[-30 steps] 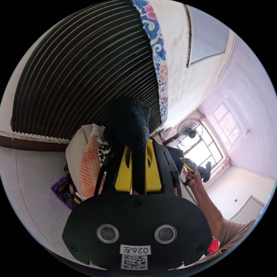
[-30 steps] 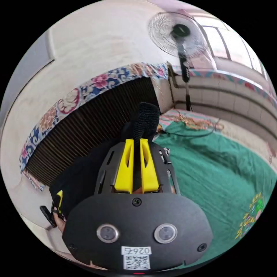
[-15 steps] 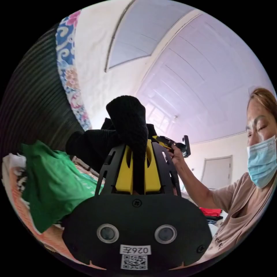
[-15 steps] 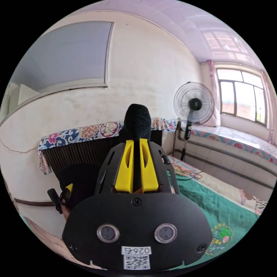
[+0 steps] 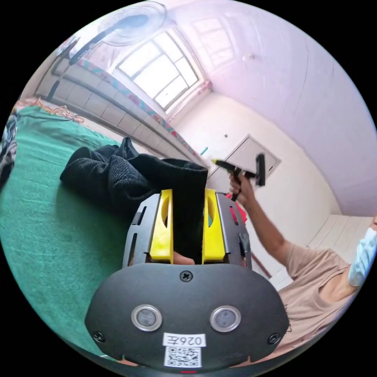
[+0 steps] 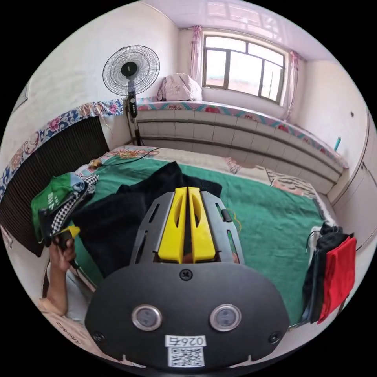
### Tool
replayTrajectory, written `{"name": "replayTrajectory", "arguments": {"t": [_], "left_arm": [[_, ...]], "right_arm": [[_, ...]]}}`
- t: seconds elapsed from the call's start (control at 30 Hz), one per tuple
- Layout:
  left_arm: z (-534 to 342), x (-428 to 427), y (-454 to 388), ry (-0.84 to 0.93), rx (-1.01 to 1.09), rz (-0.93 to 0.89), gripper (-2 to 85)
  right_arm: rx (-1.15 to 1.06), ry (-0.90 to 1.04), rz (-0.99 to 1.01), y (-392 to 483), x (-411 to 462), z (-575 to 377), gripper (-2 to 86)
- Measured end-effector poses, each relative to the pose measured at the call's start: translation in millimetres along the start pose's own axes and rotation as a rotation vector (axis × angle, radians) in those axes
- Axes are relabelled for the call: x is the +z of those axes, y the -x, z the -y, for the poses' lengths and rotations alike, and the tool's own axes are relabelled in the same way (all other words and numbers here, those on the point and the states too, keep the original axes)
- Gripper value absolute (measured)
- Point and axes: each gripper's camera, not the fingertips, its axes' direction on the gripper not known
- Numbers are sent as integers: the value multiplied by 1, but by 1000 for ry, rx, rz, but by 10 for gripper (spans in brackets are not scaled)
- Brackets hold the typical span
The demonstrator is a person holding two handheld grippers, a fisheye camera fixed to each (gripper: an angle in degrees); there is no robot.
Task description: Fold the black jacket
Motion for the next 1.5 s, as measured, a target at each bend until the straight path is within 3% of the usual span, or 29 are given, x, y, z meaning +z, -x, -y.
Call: {"name": "replayTrajectory", "arguments": {"t": [0.1,0.27,0.33,0.47,0.6,0.7,0.8,0.93,1.1,1.2,1.27,1.33,1.37,1.4,1.43,1.5], "left_arm": [[14,-22,6,-94,-42,12,104],[32,-48,-28,-312,-10,293,70],[47,-43,-42,-316,36,370,78],[98,28,-49,-37,63,508,177],[117,111,-33,175,25,586,194],[131,157,-37,313,43,665,135],[143,181,-69,346,165,804,95],[158,227,-129,380,412,1022,78],[193,297,-195,353,626,816,67],[223,357,-218,352,557,398,63],[210,453,-232,569,528,7,62],[168,531,-238,861,530,-170,63],[132,567,-236,1009,541,-167,64],[115,578,-233,1035,557,-118,64],[91,588,-227,1023,586,-26,65],[87,581,-216,961,540,-41,65]], "right_arm": [[-31,53,44,-23,4,-45,-12],[-47,74,193,-39,15,-88,-11],[-46,86,247,-48,24,-91,-6],[-39,72,332,-78,39,-96,29],[-28,13,401,-108,20,-74,83],[-98,-24,424,-112,6,-55,91],[-139,103,420,-119,14,-33,83],[7,61,413,-174,-1,-11,63],[301,-152,386,-295,-63,8,46],[450,-342,314,-363,-123,-4,41],[527,-444,258,-402,-156,-20,43],[599,-519,187,-436,-183,-41,47],[645,-548,131,-453,-196,-55,47],[669,-554,82,-465,-205,-66,47],[679,-552,60,-469,-208,-70,46],[697,-537,60,-478,-211,-75,44]]}}
